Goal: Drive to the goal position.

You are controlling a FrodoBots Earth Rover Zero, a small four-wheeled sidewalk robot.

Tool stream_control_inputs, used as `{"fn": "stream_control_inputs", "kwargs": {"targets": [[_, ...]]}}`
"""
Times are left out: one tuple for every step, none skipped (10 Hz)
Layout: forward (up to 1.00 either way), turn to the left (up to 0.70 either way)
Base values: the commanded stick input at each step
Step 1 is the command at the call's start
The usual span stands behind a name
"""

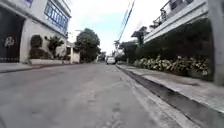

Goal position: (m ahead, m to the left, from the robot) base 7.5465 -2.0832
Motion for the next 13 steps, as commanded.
{"fn": "stream_control_inputs", "kwargs": {"targets": [[1.0, 0.0], [1.0, 0.0], [1.0, 0.0], [1.0, 0.0], [1.0, 0.0], [1.0, 0.0], [1.0, 0.0], [1.0, 0.0], [1.0, 0.0], [1.0, 0.0], [1.0, 0.0], [1.0, 0.0], [1.0, 0.0]]}}
